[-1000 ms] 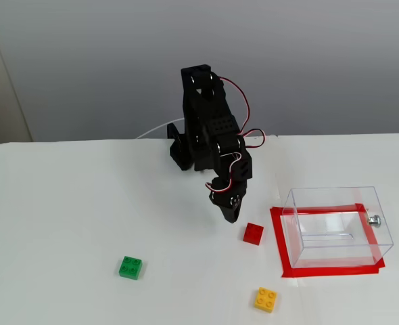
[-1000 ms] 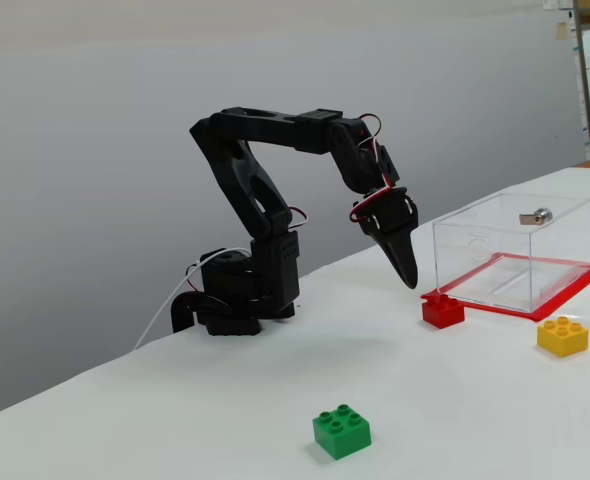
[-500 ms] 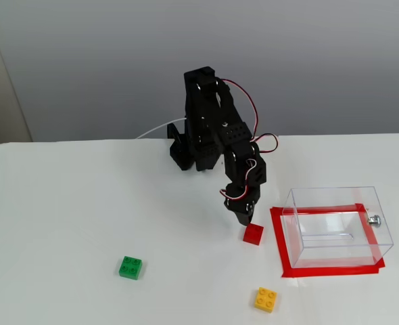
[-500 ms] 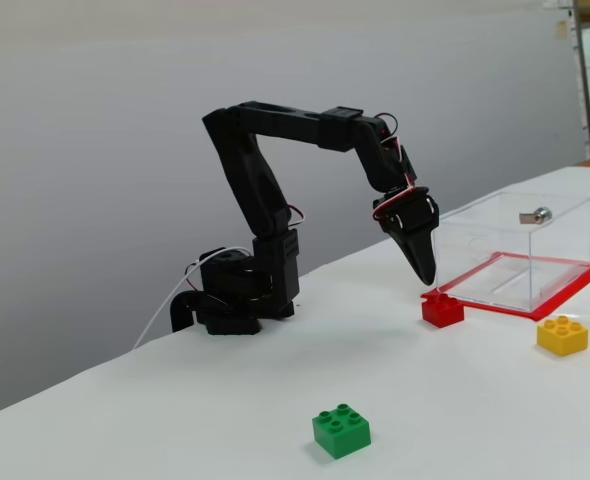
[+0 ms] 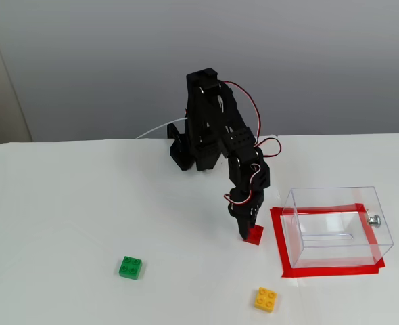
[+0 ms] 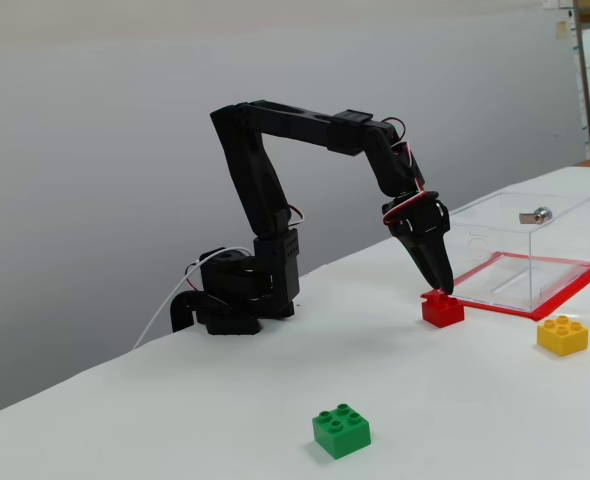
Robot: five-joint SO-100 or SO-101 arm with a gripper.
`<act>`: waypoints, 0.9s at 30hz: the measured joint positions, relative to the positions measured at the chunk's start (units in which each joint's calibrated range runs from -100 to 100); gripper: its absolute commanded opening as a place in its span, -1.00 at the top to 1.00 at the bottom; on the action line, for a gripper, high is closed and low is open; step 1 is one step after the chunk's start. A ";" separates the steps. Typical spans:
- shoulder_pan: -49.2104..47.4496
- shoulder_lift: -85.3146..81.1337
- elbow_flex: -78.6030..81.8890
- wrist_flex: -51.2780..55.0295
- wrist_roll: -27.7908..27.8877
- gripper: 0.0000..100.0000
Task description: Pick the red lego brick and place it into the transparent box
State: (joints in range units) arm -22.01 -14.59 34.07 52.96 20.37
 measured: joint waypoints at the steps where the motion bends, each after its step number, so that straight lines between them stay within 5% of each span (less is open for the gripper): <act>1: -0.64 0.00 0.00 0.00 -0.05 0.70; 27: -5.77 0.00 2.65 2.57 -0.78 0.49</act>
State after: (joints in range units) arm -27.78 -14.59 36.72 55.53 19.59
